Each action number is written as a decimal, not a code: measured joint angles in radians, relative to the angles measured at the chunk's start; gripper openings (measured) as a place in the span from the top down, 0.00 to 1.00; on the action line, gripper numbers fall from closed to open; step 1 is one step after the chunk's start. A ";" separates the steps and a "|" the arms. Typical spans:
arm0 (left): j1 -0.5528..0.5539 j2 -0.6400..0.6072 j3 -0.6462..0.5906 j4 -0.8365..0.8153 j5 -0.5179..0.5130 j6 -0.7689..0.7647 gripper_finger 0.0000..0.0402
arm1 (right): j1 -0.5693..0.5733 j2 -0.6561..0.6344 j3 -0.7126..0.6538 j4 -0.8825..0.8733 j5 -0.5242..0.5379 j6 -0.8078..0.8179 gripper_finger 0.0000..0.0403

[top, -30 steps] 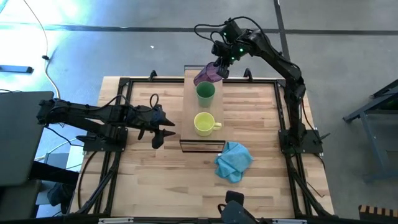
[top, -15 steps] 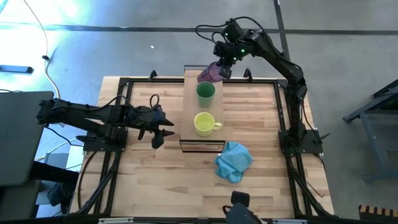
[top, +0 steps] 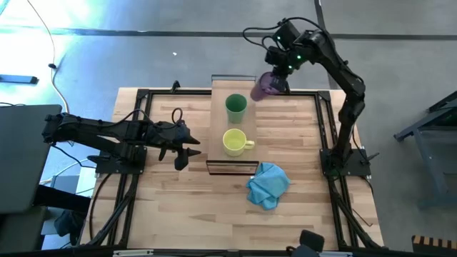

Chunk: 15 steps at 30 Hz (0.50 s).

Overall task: Stack small to large cups/mugs on shelf
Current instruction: Put the violet cup on the shelf

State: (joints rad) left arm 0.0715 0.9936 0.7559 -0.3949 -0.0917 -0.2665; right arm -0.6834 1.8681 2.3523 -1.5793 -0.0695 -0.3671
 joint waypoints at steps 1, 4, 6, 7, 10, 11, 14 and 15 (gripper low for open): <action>0.000 0.000 0.000 0.001 0.000 0.000 0.54 | -0.002 -0.005 -0.008 0.013 0.002 0.019 1.00; 0.000 0.000 0.000 0.004 0.000 -0.003 0.54 | -0.001 -0.016 -0.018 0.002 -0.003 0.022 1.00; 0.000 0.000 0.000 0.004 -0.003 -0.004 0.54 | 0.001 -0.018 -0.017 0.011 -0.003 0.028 1.00; 0.000 0.000 0.000 0.004 -0.003 -0.004 0.54 | 0.002 -0.016 -0.017 0.011 -0.005 0.030 1.00; 0.000 0.000 0.000 0.002 -0.003 -0.008 0.54 | -0.005 -0.015 -0.018 0.009 -0.009 0.067 1.00; 0.000 0.000 0.000 0.002 -0.003 -0.008 0.54 | -0.011 -0.015 -0.018 0.009 -0.007 0.086 1.00; 0.000 0.000 0.000 0.002 -0.003 -0.008 0.54 | -0.026 -0.015 -0.018 0.008 0.017 0.155 1.00; 0.000 0.000 0.000 0.002 -0.003 -0.008 0.54 | -0.032 -0.015 -0.018 0.008 0.024 0.179 1.00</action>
State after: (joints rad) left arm 0.0713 0.9936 0.7559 -0.3933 -0.0952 -0.2749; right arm -0.7157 1.8530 2.3344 -1.5711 -0.0453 -0.1880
